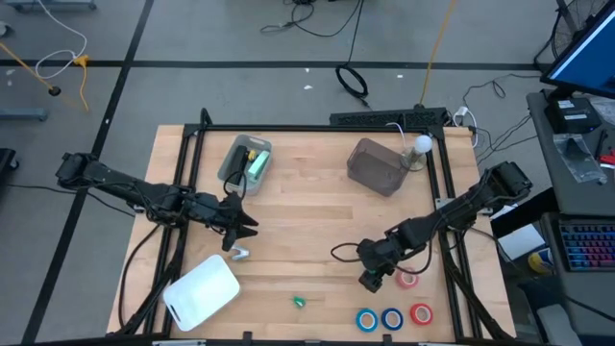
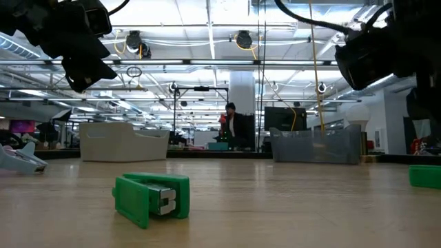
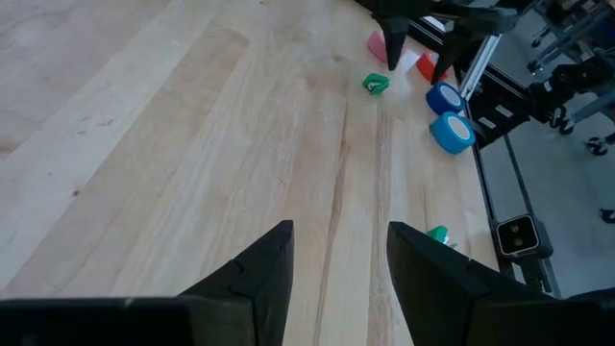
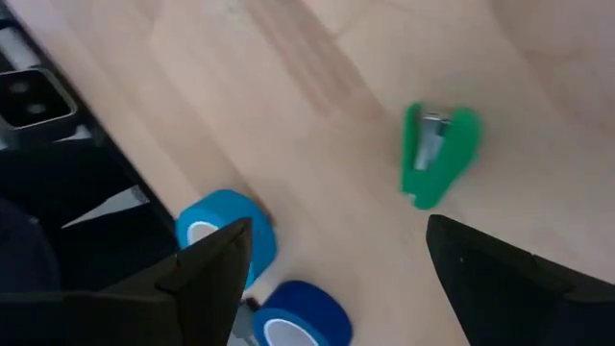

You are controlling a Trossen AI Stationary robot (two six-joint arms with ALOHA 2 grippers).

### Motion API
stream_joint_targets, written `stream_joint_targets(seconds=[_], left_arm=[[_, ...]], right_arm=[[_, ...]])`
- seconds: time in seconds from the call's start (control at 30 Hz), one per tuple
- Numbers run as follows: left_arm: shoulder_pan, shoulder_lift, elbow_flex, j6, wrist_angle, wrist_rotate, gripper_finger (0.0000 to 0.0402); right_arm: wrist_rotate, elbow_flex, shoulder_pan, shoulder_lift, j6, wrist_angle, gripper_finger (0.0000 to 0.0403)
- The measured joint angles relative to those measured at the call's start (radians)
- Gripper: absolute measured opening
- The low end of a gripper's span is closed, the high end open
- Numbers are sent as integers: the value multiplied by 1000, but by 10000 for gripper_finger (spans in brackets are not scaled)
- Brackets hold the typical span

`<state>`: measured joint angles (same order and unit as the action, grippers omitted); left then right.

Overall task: Pick and place Stapler, Stapler remover, tape
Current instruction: Put the right small green stapler into the gray bin

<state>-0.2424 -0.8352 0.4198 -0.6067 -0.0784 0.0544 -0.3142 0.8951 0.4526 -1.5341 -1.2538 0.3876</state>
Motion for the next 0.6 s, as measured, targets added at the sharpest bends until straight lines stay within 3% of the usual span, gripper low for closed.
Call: stream_joint_targets(seconds=[0.27,0.6], left_arm=[[0,0,0,-1,0,0,168],[0,0,0,-3,0,0,168]], right_arm=[[108,0,-2,0,-29,18,302],[132,-54,-2,1,-44,1,302]])
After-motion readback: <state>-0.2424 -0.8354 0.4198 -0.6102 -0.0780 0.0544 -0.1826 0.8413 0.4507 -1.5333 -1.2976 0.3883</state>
